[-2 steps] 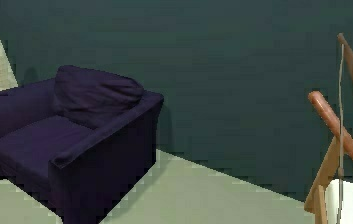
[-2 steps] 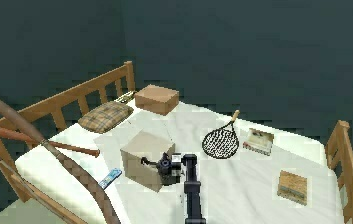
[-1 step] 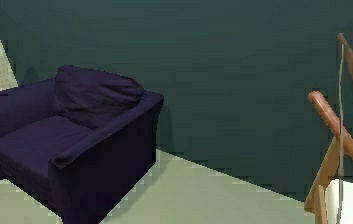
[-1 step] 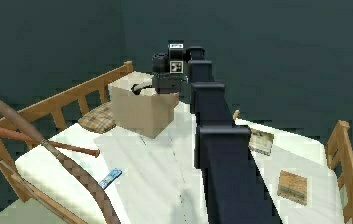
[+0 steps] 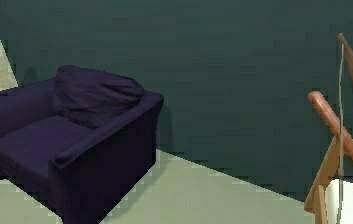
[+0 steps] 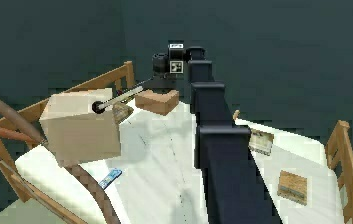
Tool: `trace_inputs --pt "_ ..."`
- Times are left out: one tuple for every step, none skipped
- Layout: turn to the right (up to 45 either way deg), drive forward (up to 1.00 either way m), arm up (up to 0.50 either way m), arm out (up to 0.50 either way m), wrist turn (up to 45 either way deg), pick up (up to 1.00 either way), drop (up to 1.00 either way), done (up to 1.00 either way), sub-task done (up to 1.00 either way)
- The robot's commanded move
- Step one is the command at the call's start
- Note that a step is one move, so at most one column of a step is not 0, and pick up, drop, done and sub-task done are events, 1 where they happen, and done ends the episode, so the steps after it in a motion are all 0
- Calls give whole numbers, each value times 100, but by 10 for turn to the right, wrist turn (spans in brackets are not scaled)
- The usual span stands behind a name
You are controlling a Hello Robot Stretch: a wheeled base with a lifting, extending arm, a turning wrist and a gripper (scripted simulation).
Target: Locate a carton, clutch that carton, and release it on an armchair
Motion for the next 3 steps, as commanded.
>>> trace_inputs --pt "0 0 0 0 -450 0 0 0 0" --pt "0 0 0 0 -210 0 0 0 0" --pt "0 0 0 -38 0 0 0 0 0"
